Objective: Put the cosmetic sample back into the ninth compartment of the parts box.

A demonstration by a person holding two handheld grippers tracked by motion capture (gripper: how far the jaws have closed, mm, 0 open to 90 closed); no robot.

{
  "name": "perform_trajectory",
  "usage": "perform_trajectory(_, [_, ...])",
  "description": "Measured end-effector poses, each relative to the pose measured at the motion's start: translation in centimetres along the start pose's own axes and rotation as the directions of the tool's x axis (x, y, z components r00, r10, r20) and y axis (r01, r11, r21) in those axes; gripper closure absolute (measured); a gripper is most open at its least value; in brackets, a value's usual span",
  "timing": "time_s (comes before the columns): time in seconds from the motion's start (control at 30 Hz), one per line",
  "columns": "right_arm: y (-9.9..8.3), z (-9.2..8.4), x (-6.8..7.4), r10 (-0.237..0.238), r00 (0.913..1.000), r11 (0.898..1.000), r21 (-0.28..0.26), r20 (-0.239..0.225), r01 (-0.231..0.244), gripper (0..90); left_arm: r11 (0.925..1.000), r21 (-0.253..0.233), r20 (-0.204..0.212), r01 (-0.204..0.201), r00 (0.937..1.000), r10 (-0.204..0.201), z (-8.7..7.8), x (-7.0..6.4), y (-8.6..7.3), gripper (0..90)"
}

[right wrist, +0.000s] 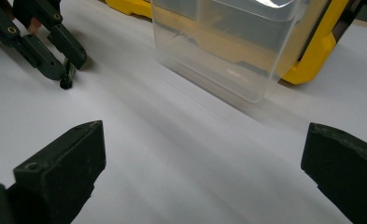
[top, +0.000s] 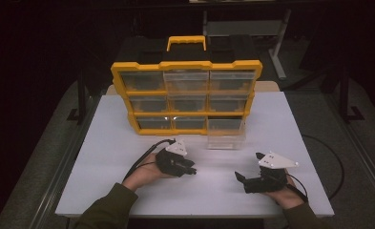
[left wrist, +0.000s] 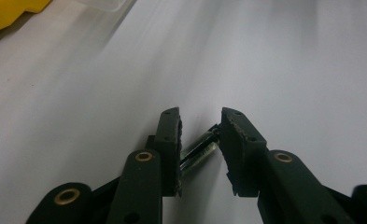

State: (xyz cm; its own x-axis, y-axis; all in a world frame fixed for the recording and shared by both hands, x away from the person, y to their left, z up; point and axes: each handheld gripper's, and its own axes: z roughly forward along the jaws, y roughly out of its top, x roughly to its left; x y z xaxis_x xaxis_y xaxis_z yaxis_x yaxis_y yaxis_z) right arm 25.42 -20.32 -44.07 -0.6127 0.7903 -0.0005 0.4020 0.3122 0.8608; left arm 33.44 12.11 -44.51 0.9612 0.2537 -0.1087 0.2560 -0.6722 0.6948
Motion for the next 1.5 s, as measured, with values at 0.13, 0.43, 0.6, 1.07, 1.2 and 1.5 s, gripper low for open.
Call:
perform_trajectory(0.13, [0.00,-0.01,0.00,-0.004,1.0000,1.000,-0.002,0.000,0.004,0.0,1.0000,0.001,-0.001,0.001,1.0000,-0.001,0.00,0.05,-0.02,70.2])
perform_trajectory(0.43, [-0.01,-0.01,0.00,-0.006,1.0000,1.000,-0.001,-0.002,0.006,0.0,0.9998,0.006,-0.009,0.021,0.9997,-0.021,0.08,0.10,-0.11,74.3])
perform_trajectory(0.6, [-0.01,-0.03,0.01,-0.005,1.0000,1.000,0.001,-0.002,0.005,0.0,0.9996,0.008,-0.014,0.026,0.9996,-0.026,0.07,0.18,-0.14,76.5])
perform_trajectory(1.07, [0.01,-0.04,0.06,-0.011,0.9999,1.000,-0.001,0.001,0.011,0.0,0.9998,0.018,-0.038,0.008,0.9992,-0.007,0.12,-0.08,-0.08,81.2])
perform_trajectory(1.2, [0.01,-0.05,0.06,-0.010,0.9999,1.000,-0.002,0.002,0.010,0.0,0.9998,0.022,-0.036,0.000,0.9993,0.001,0.10,-0.04,-0.02,81.3])
perform_trajectory(1.5, [0.02,-0.04,0.04,-0.010,0.9999,1.000,-0.002,0.002,0.010,0.0,0.9998,0.012,-0.022,0.016,0.9996,-0.016,-0.17,0.26,0.12,81.3])
